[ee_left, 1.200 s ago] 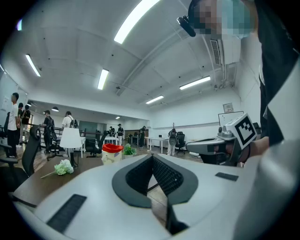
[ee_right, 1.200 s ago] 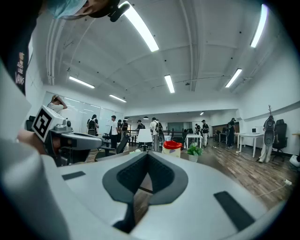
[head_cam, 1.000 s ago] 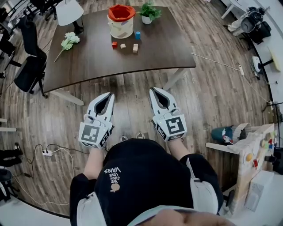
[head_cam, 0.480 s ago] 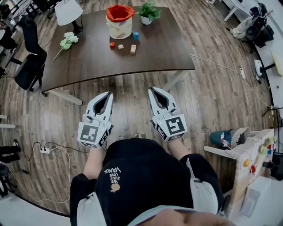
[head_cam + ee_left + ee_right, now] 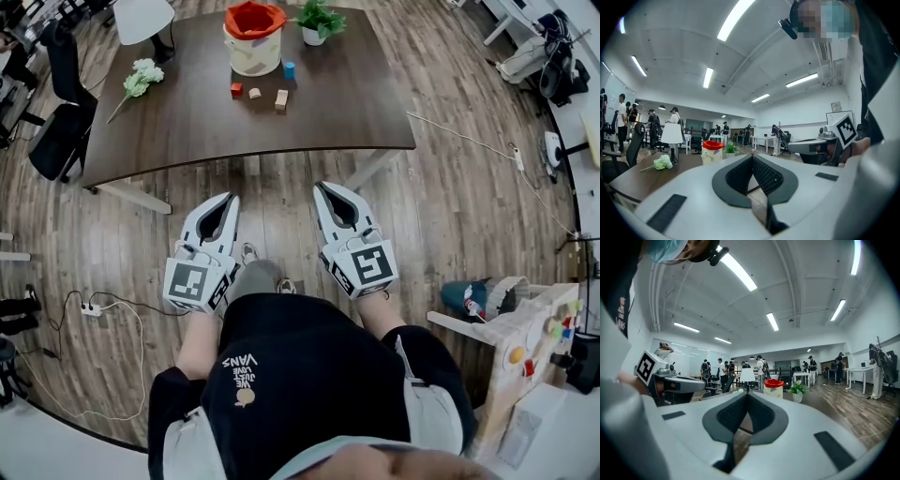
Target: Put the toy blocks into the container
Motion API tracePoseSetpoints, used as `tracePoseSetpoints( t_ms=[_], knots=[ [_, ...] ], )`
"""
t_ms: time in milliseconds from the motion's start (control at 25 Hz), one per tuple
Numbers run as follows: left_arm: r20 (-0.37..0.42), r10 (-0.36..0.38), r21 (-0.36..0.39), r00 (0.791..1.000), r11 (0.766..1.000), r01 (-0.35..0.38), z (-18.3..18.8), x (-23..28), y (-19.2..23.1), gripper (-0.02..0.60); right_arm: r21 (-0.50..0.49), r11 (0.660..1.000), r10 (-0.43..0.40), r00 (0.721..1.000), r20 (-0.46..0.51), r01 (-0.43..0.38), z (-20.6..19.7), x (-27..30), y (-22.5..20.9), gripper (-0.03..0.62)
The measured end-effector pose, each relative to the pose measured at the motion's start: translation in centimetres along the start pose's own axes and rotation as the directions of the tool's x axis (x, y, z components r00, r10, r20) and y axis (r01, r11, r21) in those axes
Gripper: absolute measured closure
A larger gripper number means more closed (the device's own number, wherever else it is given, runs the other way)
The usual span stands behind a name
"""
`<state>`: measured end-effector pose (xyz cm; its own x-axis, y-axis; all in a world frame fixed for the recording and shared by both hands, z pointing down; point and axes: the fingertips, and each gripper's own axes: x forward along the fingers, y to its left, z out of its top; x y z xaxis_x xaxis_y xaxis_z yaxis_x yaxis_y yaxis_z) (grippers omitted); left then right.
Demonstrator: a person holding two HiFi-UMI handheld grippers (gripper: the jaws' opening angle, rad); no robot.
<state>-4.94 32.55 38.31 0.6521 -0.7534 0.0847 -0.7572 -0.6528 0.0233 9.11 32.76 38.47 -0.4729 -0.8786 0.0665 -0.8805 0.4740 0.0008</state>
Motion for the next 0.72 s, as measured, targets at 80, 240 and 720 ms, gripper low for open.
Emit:
tracePoseSetpoints(
  t_ms=[80,240,720],
  knots=[
    [0.000,-0.006,-0.001,1.000,1.000,0.006,0.0,0.7,0.6,0.571,0.008,1.000,0.000,1.000,-0.002,0.000,-0.1,0.9,-0.4,0.577],
    [0.005,-0.026,-0.006,1.000,1.000,0.026,0.1,2.5,2.5,0.571,0.003,1.000,-0.012,1.000,0.000,0.012,0.2,3.4,-1.0,0.576],
    [0.020,-0.100,0.014,0.995,0.995,0.100,1.9,9.2,11.2,0.571,0.003,0.997,-0.081,0.997,0.015,0.081,1.8,13.6,-3.5,0.576]
  ],
)
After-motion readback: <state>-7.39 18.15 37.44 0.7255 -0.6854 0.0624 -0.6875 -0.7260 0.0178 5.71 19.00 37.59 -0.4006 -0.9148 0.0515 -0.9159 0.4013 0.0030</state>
